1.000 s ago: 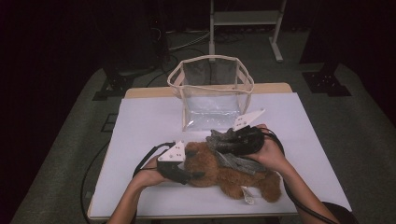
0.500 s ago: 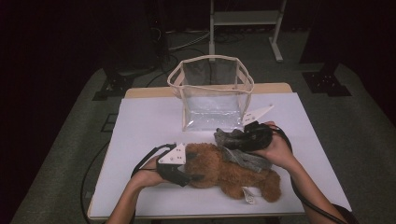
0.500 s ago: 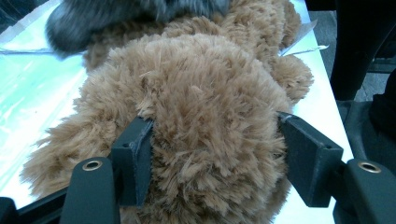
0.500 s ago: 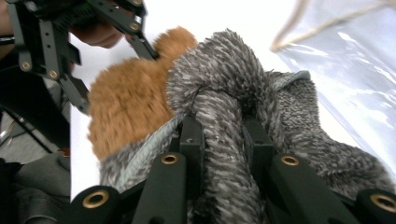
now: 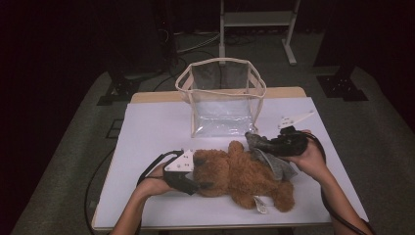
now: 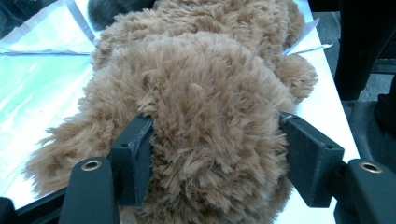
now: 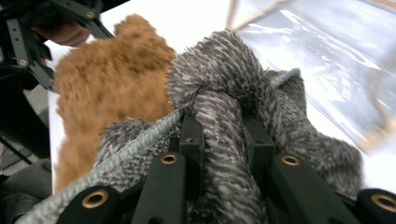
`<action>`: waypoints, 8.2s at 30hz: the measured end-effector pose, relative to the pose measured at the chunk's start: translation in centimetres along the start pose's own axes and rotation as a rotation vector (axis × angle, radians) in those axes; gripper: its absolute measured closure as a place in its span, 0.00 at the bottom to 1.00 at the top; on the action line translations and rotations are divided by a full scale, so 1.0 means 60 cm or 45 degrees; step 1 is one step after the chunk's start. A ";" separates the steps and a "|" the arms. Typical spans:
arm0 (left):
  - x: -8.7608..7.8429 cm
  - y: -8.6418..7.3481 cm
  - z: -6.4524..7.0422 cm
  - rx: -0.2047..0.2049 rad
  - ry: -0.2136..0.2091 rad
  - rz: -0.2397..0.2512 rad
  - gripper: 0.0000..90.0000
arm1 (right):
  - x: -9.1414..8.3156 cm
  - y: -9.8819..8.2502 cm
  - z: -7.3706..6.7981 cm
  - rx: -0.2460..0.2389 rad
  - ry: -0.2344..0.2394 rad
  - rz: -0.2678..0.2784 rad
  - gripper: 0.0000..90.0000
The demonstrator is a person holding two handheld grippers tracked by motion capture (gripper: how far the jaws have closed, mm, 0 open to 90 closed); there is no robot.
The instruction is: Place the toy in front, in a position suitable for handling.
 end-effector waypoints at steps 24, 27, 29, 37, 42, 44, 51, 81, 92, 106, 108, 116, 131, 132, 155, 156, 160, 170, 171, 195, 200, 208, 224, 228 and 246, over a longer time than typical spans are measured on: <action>-0.002 -0.002 -0.004 -0.008 -0.004 0.014 0.35 | -0.022 -0.061 0.050 0.107 -0.076 0.019 0.81; -0.002 -0.002 -0.004 -0.009 -0.003 0.014 0.35 | -0.036 -0.080 0.071 0.165 -0.097 0.025 0.81; -0.001 -0.001 -0.006 -0.008 0.001 0.015 0.35 | -0.050 -0.084 0.076 0.173 -0.120 0.030 0.81; 0.002 0.000 -0.015 -0.034 0.014 0.036 0.35 | -0.062 -0.057 0.034 0.106 -0.042 0.097 0.81; 0.000 -0.001 -0.022 -0.066 0.027 0.059 0.35 | -0.039 -0.089 0.059 0.140 -0.096 0.030 0.81; 0.001 -0.001 -0.024 -0.074 0.025 0.064 0.35 | -0.037 -0.105 0.075 0.173 -0.121 0.018 0.81; 0.006 0.006 -0.031 -0.091 0.042 0.074 0.34 | -0.066 -0.071 0.066 0.184 -0.091 0.125 0.81; -0.003 0.017 -0.052 -0.142 0.118 0.064 0.22 | 0.015 0.025 -0.049 -0.092 0.040 0.029 0.81; 0.017 0.013 -0.039 -0.180 0.058 0.072 0.42 | -0.010 0.061 -0.099 -0.136 0.137 0.114 0.81; 0.041 0.029 -0.017 -0.115 0.053 0.076 0.43 | 0.047 0.039 -0.093 -0.092 0.136 0.005 0.81; 0.045 0.033 -0.014 -0.105 0.064 0.079 0.43 | 0.049 0.047 -0.094 -0.094 0.130 -0.004 0.81; 0.056 0.033 0.003 -0.044 0.039 0.068 0.44 | 0.103 0.100 -0.094 -0.120 0.172 -0.091 0.81; 0.060 0.030 -0.005 -0.018 0.066 0.046 0.41 | 0.104 0.092 -0.083 -0.109 0.145 -0.122 0.81; 0.060 0.031 -0.007 -0.026 0.071 0.050 0.41 | 0.089 0.086 -0.085 -0.100 0.135 -0.101 0.81; 0.055 0.020 -0.046 -0.079 0.177 0.083 0.40 | 0.063 0.058 -0.045 -0.094 -0.111 0.017 0.81; 0.056 0.020 -0.048 -0.082 0.186 0.084 0.43 | 0.064 0.060 -0.042 -0.091 -0.113 0.017 0.81; 0.057 0.024 -0.051 -0.084 0.194 0.098 0.52 | 0.061 0.068 -0.053 -0.120 -0.126 0.028 0.82; 0.058 0.033 -0.048 -0.108 0.193 0.116 0.55 | 0.066 0.069 -0.116 -0.245 -0.101 0.017 0.82; 0.056 0.033 -0.048 -0.108 0.192 0.116 0.55 | 0.063 0.064 -0.112 -0.234 -0.108 0.019 0.82; 0.064 0.025 -0.054 -0.101 0.211 0.097 0.57 | 0.049 0.050 -0.057 -0.159 -0.176 0.066 0.83; 0.067 0.032 -0.049 -0.119 0.186 0.125 0.61 | 0.054 0.063 -0.085 -0.192 -0.128 0.087 0.83; 0.066 0.032 -0.044 -0.114 0.177 0.123 0.61 | 0.097 0.083 -0.121 -0.271 -0.060 0.060 0.83; 0.057 0.048 -0.039 -0.069 0.181 0.163 0.51 | 0.064 0.071 -0.065 -0.087 -0.021 0.023 0.83; 0.062 0.050 -0.027 -0.059 0.140 0.160 0.51 | 0.064 0.062 -0.089 -0.108 0.027 -0.011 0.83; 0.051 0.061 -0.020 -0.045 0.101 0.174 0.43 | 0.074 0.059 -0.073 -0.043 0.066 -0.070 0.83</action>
Point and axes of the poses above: each handheld gripper's, and its own axes: x roughly forward along the jaws, y roughly out of its top, z roughly to its right, the point moved 10 cm from there along x, roughly forward along the jaws, and after that the axes turned 5 degrees about -x, right-handed, at the moved point
